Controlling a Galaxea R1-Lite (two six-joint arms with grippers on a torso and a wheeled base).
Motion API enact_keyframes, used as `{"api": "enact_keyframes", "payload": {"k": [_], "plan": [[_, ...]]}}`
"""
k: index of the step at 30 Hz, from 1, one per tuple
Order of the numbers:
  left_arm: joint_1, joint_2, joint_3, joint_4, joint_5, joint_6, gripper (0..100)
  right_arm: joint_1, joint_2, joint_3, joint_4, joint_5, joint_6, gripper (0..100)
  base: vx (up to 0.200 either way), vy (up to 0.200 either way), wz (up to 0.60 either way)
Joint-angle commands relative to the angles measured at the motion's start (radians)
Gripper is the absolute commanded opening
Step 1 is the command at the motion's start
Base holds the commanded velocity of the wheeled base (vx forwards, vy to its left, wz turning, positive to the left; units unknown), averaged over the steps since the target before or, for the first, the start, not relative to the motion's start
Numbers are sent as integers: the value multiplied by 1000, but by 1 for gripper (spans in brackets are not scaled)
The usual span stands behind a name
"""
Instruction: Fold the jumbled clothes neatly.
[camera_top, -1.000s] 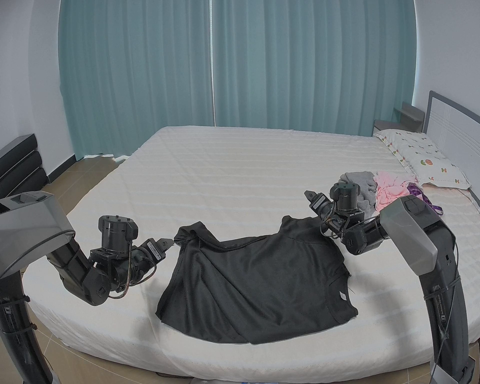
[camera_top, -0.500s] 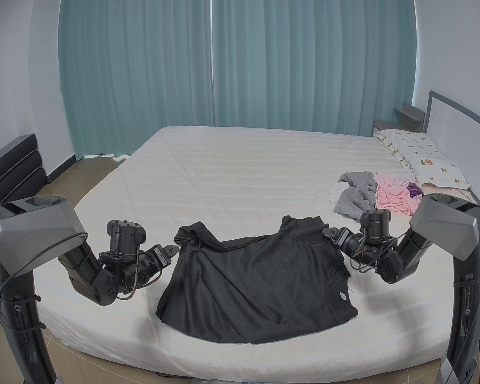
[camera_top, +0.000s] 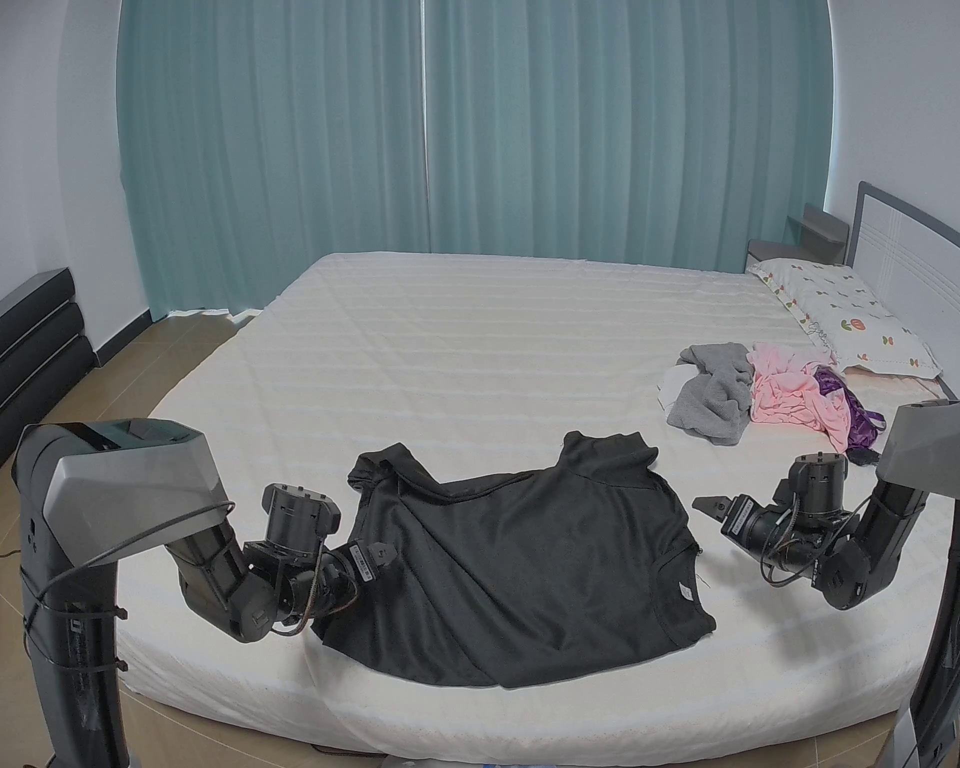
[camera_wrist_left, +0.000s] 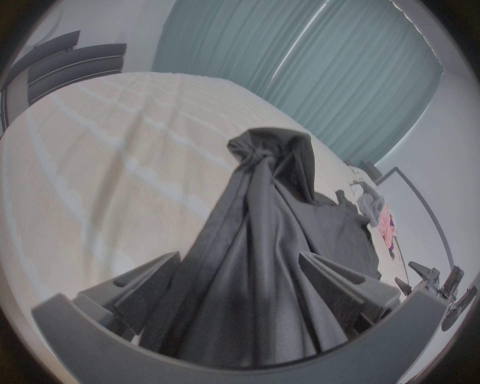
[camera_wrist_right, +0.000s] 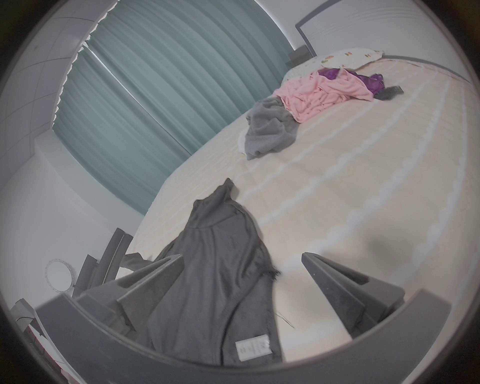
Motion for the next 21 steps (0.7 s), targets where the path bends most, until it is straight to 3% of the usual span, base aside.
{"api": "enact_keyframes", "payload": {"k": [1, 4, 5, 12, 21], "plan": [[-15, 36, 2, -1, 3, 0, 100, -18, -11, 50, -9, 17, -2, 100, 0, 0, 0], [-13, 36, 2, -1, 5, -2, 100, -20, -6, 57, -18, 20, -4, 100, 0, 0, 0], [-12, 31, 2, -2, 10, -3, 0, -18, 1, 63, -25, 22, -4, 100, 0, 0, 0], [7, -10, 34, -12, 71, -6, 0, -12, 23, 75, -23, 28, -8, 100, 0, 0, 0], [19, -153, 95, -5, 77, -5, 0, -3, 72, 93, -15, 115, -50, 100, 0, 0, 0]]}}
